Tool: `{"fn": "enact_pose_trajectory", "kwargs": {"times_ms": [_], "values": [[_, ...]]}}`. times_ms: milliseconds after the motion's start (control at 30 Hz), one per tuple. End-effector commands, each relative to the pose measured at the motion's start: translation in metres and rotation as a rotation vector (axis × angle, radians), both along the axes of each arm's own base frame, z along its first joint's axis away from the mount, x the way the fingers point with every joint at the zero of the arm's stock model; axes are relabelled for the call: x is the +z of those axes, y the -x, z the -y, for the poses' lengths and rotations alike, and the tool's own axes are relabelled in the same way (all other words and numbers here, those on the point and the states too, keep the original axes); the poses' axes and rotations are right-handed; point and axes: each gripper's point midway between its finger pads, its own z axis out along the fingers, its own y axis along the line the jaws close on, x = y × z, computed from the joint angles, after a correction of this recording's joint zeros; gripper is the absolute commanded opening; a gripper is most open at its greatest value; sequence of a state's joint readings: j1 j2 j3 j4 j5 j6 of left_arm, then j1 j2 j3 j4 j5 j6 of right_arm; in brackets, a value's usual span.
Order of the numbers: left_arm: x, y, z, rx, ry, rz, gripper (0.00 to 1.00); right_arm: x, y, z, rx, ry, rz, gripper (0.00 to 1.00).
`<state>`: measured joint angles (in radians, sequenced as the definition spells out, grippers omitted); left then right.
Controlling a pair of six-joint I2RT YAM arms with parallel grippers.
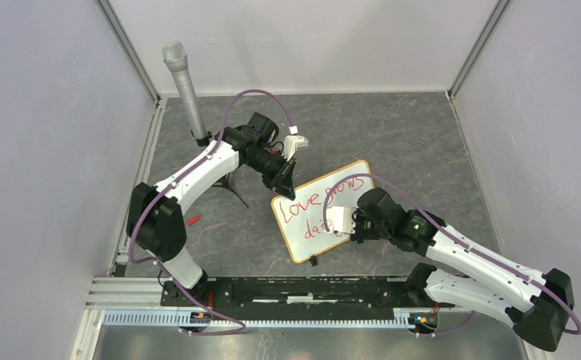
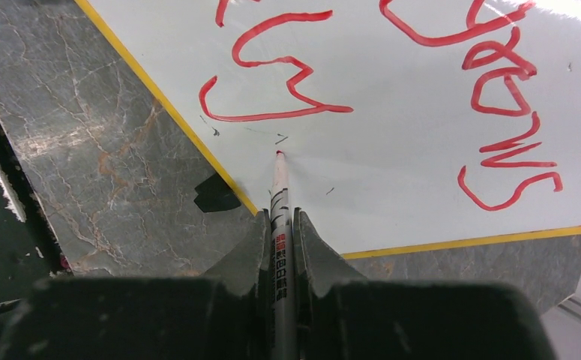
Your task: Write a sentence on the whiteboard
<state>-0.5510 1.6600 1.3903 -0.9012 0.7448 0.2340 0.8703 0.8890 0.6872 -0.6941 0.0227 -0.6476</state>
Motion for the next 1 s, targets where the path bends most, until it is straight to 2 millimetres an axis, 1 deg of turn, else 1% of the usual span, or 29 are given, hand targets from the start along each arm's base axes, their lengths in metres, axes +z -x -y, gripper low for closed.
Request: {"fn": "enact_pose_trajectory", "kwargs": {"times_ms": [0, 200, 333, 400, 433, 500, 600, 633, 767, 867, 967], "values": [[-0.018, 0.012, -0.001, -0.06, -0.042, -0.022, 0.02, -0.002, -0.014, 0.003, -0.055, 0.014, 0.056, 0.0], [-0.019, 0.012, -0.002, -0.06, -0.046, -0.02, 0.02, 0.001, -0.016, 0.006, -0.061, 0.015, 0.075, 0.0], [-0.017, 0.01, -0.002, -0.056, -0.048, -0.01, 0.03, 0.011, -0.011, -0.002, -0.019, -0.029, 0.07, 0.0], [-0.015, 0.008, -0.002, -0.051, -0.049, 0.002, 0.09, 0.021, -0.006, -0.008, 0.021, -0.067, 0.07, 0.0], [-0.013, 0.007, -0.003, -0.047, -0.052, 0.01, 0.14, 0.028, -0.006, -0.01, 0.037, -0.084, 0.081, 0.0], [-0.009, 0.002, -0.002, -0.032, -0.058, 0.026, 0.31, 0.036, 0.002, -0.021, 0.096, -0.135, 0.067, 0.0], [0.006, -0.005, -0.002, -0.018, -0.059, 0.072, 0.47, 0.044, 0.004, -0.026, 0.125, -0.165, 0.074, 0.0], [0.011, -0.008, -0.003, -0.009, -0.063, 0.096, 0.5, 0.048, 0.002, -0.028, 0.123, -0.175, 0.08, 0.0], [0.03, -0.02, -0.008, 0.017, -0.077, 0.186, 0.6, 0.062, -0.003, -0.031, 0.11, -0.198, 0.11, 0.0], [0.049, -0.029, -0.011, 0.042, -0.082, 0.26, 0.62, 0.069, -0.006, -0.033, 0.099, -0.214, 0.12, 0.0], [0.068, -0.037, -0.018, 0.057, -0.091, 0.356, 0.63, 0.073, -0.008, -0.035, 0.086, -0.232, 0.124, 0.0]]}}
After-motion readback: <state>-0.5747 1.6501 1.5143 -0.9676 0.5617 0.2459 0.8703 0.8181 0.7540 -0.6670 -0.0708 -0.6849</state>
